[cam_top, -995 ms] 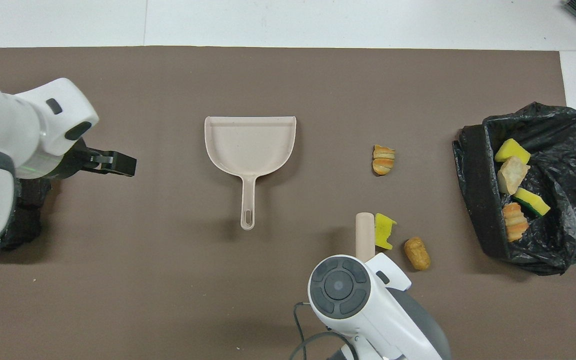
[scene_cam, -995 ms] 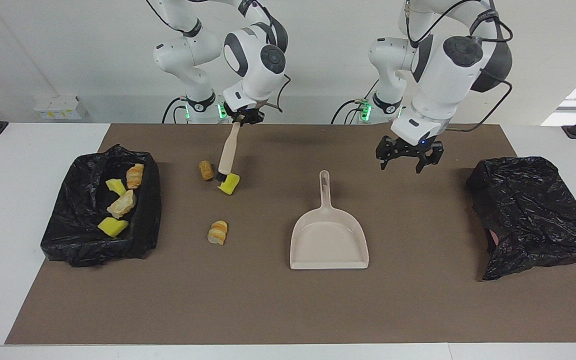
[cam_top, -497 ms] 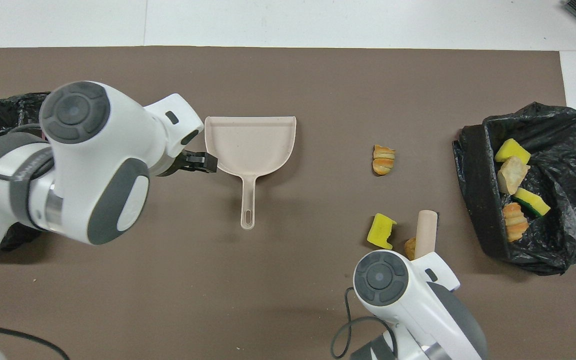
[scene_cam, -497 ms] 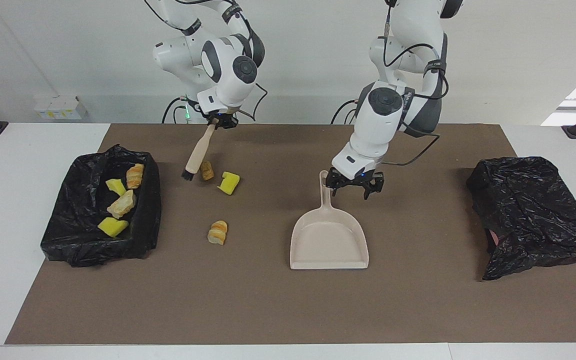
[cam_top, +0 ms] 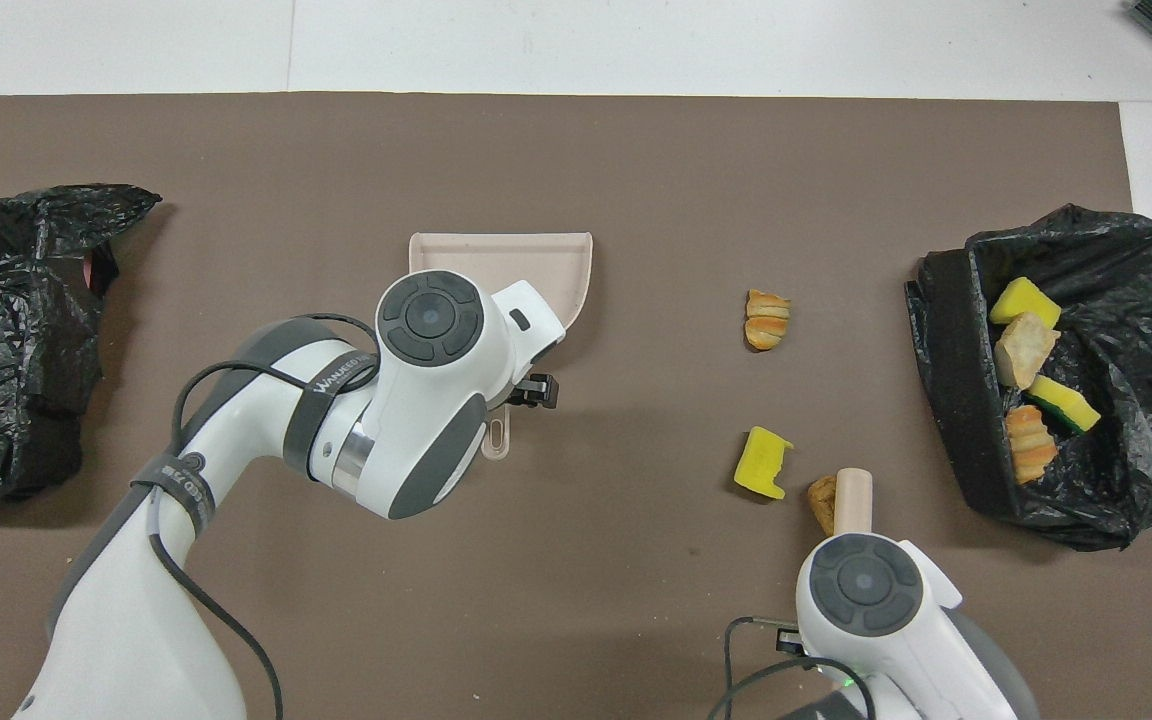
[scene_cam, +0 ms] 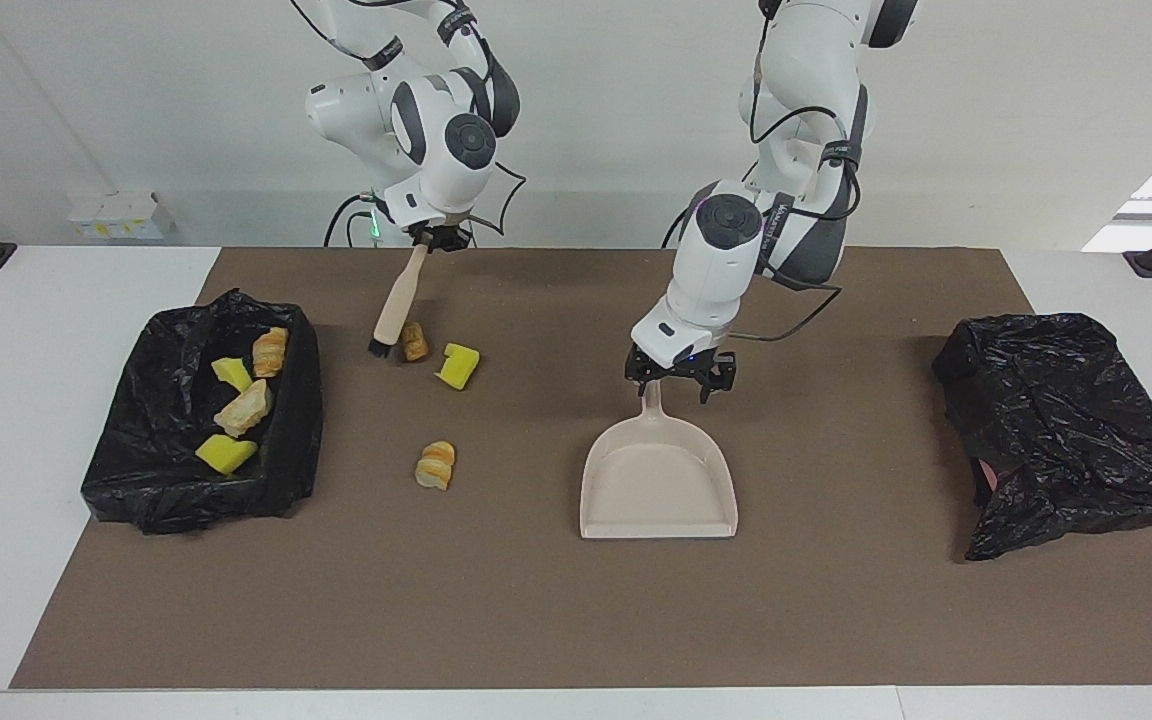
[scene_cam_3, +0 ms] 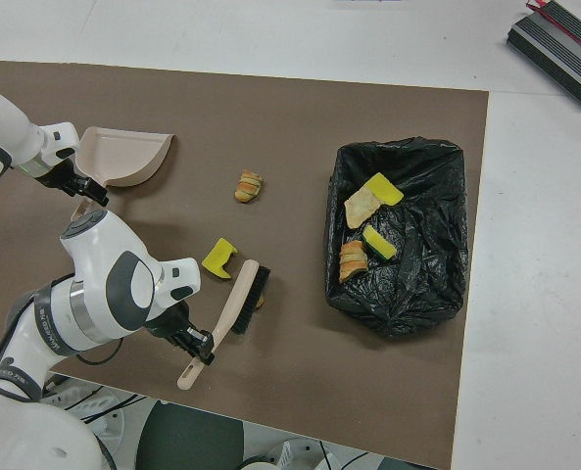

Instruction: Sweep and dump trash in bin

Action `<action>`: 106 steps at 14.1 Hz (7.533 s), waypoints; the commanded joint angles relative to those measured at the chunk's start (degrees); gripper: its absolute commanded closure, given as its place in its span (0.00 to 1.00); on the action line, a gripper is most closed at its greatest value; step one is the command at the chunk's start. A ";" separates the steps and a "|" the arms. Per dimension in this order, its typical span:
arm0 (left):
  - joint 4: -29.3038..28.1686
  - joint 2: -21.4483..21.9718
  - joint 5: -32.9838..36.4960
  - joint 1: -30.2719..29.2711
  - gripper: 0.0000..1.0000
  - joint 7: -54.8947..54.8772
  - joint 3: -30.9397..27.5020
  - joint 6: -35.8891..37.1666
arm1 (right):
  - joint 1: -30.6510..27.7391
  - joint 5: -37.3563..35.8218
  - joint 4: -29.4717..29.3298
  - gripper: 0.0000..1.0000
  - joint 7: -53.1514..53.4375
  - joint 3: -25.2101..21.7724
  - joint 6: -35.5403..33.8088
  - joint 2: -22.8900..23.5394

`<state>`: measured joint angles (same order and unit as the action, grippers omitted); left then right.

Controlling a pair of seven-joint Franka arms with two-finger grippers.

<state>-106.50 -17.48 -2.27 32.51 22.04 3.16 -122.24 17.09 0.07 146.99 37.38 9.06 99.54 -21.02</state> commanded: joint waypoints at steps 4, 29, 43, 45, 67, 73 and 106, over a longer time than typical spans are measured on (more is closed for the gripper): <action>-2.49 1.75 -1.15 1.86 1.00 1.07 -1.05 -0.28 | -3.91 10.45 -3.97 1.00 -1.97 0.43 9.87 5.44; -13.12 14.05 10.61 -2.01 1.00 -70.21 -1.58 0.51 | -7.24 3.55 -17.00 1.00 -25.95 0.61 0.83 11.18; -15.23 14.32 10.62 2.65 1.00 -65.11 -1.32 0.25 | 2.95 16.44 -19.27 1.00 -27.54 1.05 8.92 19.42; -15.31 13.53 10.62 2.65 1.00 -65.02 -1.32 -1.84 | 2.95 16.63 -21.65 1.00 -27.54 0.96 6.91 20.05; -15.66 12.55 3.24 -2.62 1.00 -58.98 -1.32 -6.88 | -12.79 -7.92 -46.10 1.00 -34.92 0.43 3.56 41.33; -17.68 13.70 3.24 -2.27 1.00 -57.02 -1.23 -4.41 | -3.31 5.45 -43.19 1.00 -29.40 0.87 3.38 39.04; 10.43 9.22 2.80 -38.82 1.00 -104.54 -1.58 18.52 | 20.61 18.92 -12.52 1.00 1.55 0.96 20.08 17.15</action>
<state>-99.52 -7.25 1.51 -3.21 -76.60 0.99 -107.18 37.87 17.21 132.26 39.26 9.62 116.73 -3.57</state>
